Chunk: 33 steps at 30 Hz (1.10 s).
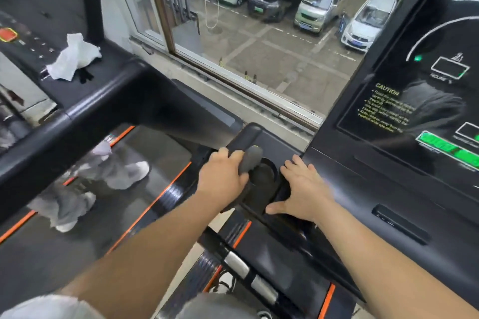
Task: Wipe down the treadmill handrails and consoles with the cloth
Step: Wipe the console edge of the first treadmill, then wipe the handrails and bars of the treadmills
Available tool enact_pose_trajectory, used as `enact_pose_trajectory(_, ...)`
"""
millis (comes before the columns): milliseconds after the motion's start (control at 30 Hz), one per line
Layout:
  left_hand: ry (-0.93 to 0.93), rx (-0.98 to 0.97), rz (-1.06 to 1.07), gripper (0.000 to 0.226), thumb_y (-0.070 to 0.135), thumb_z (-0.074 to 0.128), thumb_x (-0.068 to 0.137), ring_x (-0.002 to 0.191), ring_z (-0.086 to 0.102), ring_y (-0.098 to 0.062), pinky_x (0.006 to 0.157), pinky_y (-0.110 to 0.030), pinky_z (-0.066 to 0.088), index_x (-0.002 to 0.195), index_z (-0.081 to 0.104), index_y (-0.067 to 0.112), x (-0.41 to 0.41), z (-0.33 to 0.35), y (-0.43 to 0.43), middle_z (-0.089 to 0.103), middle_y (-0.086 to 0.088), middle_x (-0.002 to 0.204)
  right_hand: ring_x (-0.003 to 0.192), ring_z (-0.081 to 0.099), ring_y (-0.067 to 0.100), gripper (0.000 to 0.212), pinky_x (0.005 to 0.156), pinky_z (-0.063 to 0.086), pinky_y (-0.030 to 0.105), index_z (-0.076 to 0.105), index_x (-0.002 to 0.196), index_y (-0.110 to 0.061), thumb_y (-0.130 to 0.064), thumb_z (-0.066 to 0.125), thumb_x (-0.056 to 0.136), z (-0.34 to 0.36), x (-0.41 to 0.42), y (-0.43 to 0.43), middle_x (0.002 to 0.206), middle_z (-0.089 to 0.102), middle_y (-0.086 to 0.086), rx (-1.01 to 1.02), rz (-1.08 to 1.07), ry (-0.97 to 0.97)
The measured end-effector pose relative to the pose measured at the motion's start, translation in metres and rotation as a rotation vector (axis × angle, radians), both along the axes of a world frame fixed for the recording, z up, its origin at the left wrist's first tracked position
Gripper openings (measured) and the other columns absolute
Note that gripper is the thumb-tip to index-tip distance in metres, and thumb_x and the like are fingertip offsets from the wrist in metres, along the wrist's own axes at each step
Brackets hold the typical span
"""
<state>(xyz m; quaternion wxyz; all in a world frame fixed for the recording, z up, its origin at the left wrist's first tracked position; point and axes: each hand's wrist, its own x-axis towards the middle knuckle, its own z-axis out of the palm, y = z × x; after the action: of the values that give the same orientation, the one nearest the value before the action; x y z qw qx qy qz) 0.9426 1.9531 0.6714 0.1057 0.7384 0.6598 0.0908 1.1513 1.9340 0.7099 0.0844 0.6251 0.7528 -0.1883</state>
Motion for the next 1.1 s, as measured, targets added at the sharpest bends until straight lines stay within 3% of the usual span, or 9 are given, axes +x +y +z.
enact_pose_trajectory(133, -0.027, 0.071, 0.102, 0.044, 0.041, 0.063, 0.081, 0.094, 0.055, -0.032, 0.067, -0.04, 0.05, 0.122, 0.058, 0.025, 0.041, -0.009, -0.055, 0.052, -0.008, 0.105, 0.157, -0.009, 0.018, 0.114, 0.128, -0.001, 0.046, 0.036, 0.154, -0.015, -0.082, 0.069, 0.067, -0.006, 0.003, 0.002, 0.164, 0.024, -0.002, -0.013, 0.014, 0.022)
enact_pose_trajectory(267, -0.294, -0.019, 0.106, 0.045, 0.047, 0.048, 0.082, 0.094, 0.06, -0.029, 0.075, -0.041, 0.053, 0.122, 0.058, 0.028, 0.037, -0.019, -0.099, 0.056, -0.004, 0.105, 0.157, -0.01, 0.018, 0.119, 0.128, 0.0, 0.048, 0.034, 0.155, -0.017, -0.088, 0.063, 0.064, -0.014, 0.01, 0.004, 0.164, 0.023, -0.002, -0.011, 0.045, 0.03)
enact_pose_trajectory(400, -0.448, -0.059, 0.109, 0.031, 0.037, 0.061, 0.087, 0.099, 0.061, -0.018, 0.085, -0.032, 0.049, 0.117, 0.064, 0.031, 0.014, -0.003, -0.121, 0.059, 0.012, 0.098, 0.149, 0.02, 0.02, 0.101, 0.121, 0.026, 0.044, 0.053, 0.135, -0.022, -0.091, 0.057, 0.062, -0.009, 0.007, -0.007, 0.141, 0.044, -0.004, 0.064, 0.032, -0.037)
enact_pose_trajectory(500, -0.498, -0.033, 0.186, 0.028, 0.043, 0.057, 0.086, 0.096, 0.063, -0.011, 0.086, -0.033, 0.051, 0.111, 0.065, 0.034, -0.004, 0.014, -0.137, 0.066, 0.012, 0.097, 0.132, 0.043, 0.021, 0.072, 0.101, 0.045, 0.038, 0.057, 0.127, -0.022, -0.067, 0.075, 0.074, 0.004, -0.009, -0.032, 0.128, 0.051, -0.003, 0.161, -0.004, 0.016)
enact_pose_trajectory(567, -0.518, -0.02, 0.227, 0.023, 0.044, 0.055, 0.085, 0.094, 0.064, -0.01, 0.084, -0.035, 0.053, 0.104, 0.064, 0.036, -0.026, 0.025, -0.138, 0.069, 0.011, 0.095, 0.138, 0.042, 0.02, 0.065, 0.103, 0.046, 0.038, 0.054, 0.138, -0.02, -0.05, 0.076, 0.084, 0.008, -0.022, -0.046, 0.14, 0.049, -0.003, 0.101, 0.019, 0.121)
enact_pose_trajectory(767, -0.204, 0.09, 0.396, 0.032, 0.045, 0.052, 0.091, 0.09, 0.059, -0.024, 0.076, -0.038, 0.051, 0.122, 0.056, 0.043, -0.092, 0.039, -0.104, 0.056, 0.003, 0.102, 0.144, 0.038, 0.022, 0.059, 0.11, 0.043, 0.044, 0.045, 0.149, -0.02, -0.042, 0.064, 0.098, 0.016, -0.058, -0.043, 0.154, 0.044, 0.001, 0.006, 0.065, 0.138)
enact_pose_trajectory(900, 0.078, 0.039, 0.291, 0.061, 0.055, 0.056, 0.087, 0.094, 0.057, -0.035, 0.078, -0.042, 0.05, 0.144, 0.049, 0.035, -0.09, -0.012, -0.128, 0.055, -0.008, 0.108, 0.125, 0.052, 0.026, 0.037, 0.084, 0.054, 0.042, 0.056, 0.13, -0.022, -0.039, 0.062, 0.097, 0.003, -0.076, -0.041, 0.128, 0.056, 0.0, 0.015, 0.027, -0.025)
enact_pose_trajectory(1000, 0.071, 0.109, 0.227, 0.07, 0.056, 0.057, 0.089, 0.097, 0.055, -0.035, 0.082, -0.045, 0.049, 0.152, 0.038, 0.032, -0.092, -0.029, -0.136, 0.052, -0.011, 0.116, 0.112, 0.055, 0.024, 0.026, 0.07, 0.047, 0.035, 0.062, 0.115, -0.022, -0.037, 0.064, 0.094, 0.001, -0.083, -0.036, 0.11, 0.055, -0.001, 0.068, 0.002, -0.098)
enact_pose_trajectory(1100, -0.009, 0.047, 0.155, 0.072, 0.052, 0.059, 0.093, 0.105, 0.054, -0.039, 0.091, -0.048, 0.051, 0.156, 0.031, 0.032, -0.091, -0.029, -0.124, 0.045, -0.016, 0.128, 0.112, 0.057, 0.025, 0.023, 0.079, 0.055, 0.038, 0.064, 0.11, -0.022, -0.034, 0.068, 0.092, 0.002, -0.086, -0.033, 0.111, 0.058, 0.0, 0.047, -0.045, -0.094)
